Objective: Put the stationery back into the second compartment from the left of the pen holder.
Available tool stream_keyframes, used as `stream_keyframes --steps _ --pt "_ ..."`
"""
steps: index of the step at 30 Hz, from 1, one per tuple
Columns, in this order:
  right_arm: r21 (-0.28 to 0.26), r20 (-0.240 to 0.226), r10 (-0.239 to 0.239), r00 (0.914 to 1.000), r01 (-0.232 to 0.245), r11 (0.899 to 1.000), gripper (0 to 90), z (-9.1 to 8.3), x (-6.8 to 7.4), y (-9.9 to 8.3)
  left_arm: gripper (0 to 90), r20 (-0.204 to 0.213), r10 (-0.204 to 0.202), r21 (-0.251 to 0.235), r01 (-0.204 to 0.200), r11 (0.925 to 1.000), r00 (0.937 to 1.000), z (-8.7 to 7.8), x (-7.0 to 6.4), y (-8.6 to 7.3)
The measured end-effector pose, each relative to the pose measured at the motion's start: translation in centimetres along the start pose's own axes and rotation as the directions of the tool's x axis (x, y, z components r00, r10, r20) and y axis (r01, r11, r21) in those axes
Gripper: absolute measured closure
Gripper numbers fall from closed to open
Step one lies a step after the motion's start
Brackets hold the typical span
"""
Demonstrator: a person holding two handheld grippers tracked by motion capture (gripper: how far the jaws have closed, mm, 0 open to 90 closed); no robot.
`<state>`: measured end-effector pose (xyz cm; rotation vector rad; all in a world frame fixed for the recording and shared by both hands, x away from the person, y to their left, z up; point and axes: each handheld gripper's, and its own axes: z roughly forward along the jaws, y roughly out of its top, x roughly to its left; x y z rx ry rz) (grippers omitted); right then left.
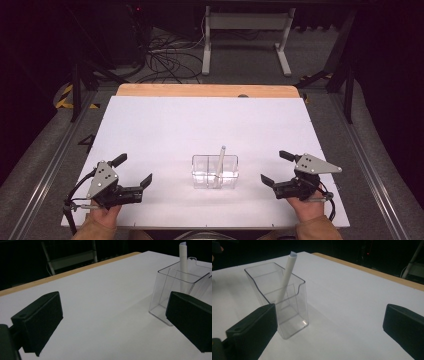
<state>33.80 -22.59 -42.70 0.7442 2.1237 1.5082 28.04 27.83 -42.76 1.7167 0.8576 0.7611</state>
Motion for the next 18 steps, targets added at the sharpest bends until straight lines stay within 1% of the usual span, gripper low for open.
stream_keyframes --steps 1,4,8,10,12,16,18 --pt "0.004 0.002 -0.004 1.0000 0.004 1.000 0.0 0.0 -0.1 -0.3 1.7 0.000 0.000 0.001 0.000 1.0000 1.0000 0.0 0.0 0.0" --pt "0.021 0.008 0.008 0.9999 -0.008 1.000 0.0 -0.2 -0.3 -1.2 1.7 -0.001 0.007 0.004 -0.007 1.0000 1.0000 0.0 0.1 0.0" --pt "0.061 0.010 0.042 0.9991 -0.043 0.997 0.1 0.0 -0.5 -2.5 1.7 0.000 0.011 0.009 -0.011 0.9999 0.9999 0.0 0.0 -0.1" --pt "0.074 0.000 0.063 0.9980 -0.063 0.995 0.1 0.2 -0.5 -3.1 1.7 -0.003 0.016 0.010 -0.016 0.9998 0.9999 0.0 0.0 -0.1" --pt "0.088 -0.005 0.073 0.9973 -0.073 0.993 0.1 0.2 -0.5 -3.6 1.7 -0.004 0.017 0.010 -0.017 0.9998 0.9998 0.0 0.0 -0.1" --pt "0.102 0.010 0.079 0.9968 -0.080 0.992 0.5 0.2 -0.5 -4.3 1.7 -0.007 0.016 0.010 -0.016 0.9998 0.9999 0.0 -0.1 -0.3" --pt "0.111 0.011 0.070 0.9975 -0.070 0.991 1.5 0.3 -0.4 -4.5 1.7 -0.002 0.015 0.018 -0.015 0.9997 0.9999 0.1 -0.2 -0.4"
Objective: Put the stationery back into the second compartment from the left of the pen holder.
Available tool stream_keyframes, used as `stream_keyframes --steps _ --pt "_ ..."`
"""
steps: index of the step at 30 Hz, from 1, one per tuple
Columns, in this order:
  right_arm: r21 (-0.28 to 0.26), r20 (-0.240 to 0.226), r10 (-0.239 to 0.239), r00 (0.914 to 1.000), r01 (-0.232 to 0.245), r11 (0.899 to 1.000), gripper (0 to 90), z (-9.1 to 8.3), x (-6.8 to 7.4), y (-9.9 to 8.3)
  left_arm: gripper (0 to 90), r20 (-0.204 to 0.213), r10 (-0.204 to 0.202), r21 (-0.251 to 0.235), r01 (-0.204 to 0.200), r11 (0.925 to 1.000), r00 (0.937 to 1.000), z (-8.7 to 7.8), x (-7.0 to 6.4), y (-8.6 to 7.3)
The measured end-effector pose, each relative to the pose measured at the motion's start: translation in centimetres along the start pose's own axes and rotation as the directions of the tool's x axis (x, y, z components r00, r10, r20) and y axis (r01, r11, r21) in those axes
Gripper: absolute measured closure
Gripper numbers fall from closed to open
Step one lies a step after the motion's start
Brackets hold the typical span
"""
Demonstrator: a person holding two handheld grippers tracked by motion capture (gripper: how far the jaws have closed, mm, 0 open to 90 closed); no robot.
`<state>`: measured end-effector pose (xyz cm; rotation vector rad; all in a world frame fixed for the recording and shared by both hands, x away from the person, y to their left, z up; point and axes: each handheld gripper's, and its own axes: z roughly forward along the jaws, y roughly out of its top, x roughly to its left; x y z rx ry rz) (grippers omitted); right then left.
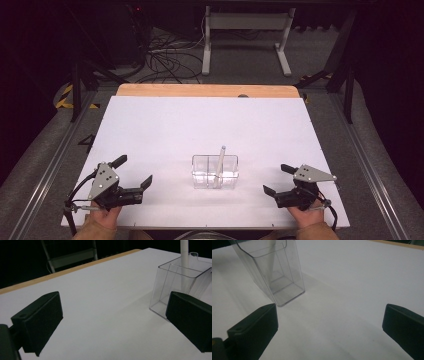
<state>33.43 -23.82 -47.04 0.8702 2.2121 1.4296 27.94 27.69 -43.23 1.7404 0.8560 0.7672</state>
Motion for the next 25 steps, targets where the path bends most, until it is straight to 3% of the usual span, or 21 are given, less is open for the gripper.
stream_keyframes --steps 4,7,11,17,20,25 --pt "0.020 0.009 -0.062 0.9981 0.061 0.998 2.8 0.47 0.49 0.08 1.7 0.004 -0.002 -0.002 0.002 1.0000 1.0000 0.01 0.09 -0.10" --pt "0.005 0.001 -0.044 0.9990 0.044 0.999 2.5 0.55 0.34 0.22 1.7 0.005 0.001 -0.001 -0.001 1.0000 1.0000 0.09 0.17 -0.19" --pt "0.017 0.008 -0.057 0.9983 0.057 0.998 2.6 0.57 0.31 0.29 1.6 0.006 0.025 -0.004 -0.025 0.9997 0.9997 0.10 -0.20 -0.12" --pt "0.010 0.014 -0.076 0.9970 0.076 0.997 2.7 0.28 0.43 0.51 1.6 0.017 0.004 -0.008 -0.004 1.0000 0.9998 0.11 -0.07 -0.15" --pt "0.009 0.013 -0.071 0.9974 0.071 0.997 2.7 0.27 0.41 0.53 1.1 0.049 -0.010 -0.017 0.011 0.9998 0.9988 0.06 0.13 -0.18" --pt "0.007 0.012 -0.071 0.9974 0.071 0.997 2.6 0.27 0.49 0.51 1.2 0.045 -0.026 -0.012 0.026 0.9996 0.9986 0.14 0.16 -0.22"
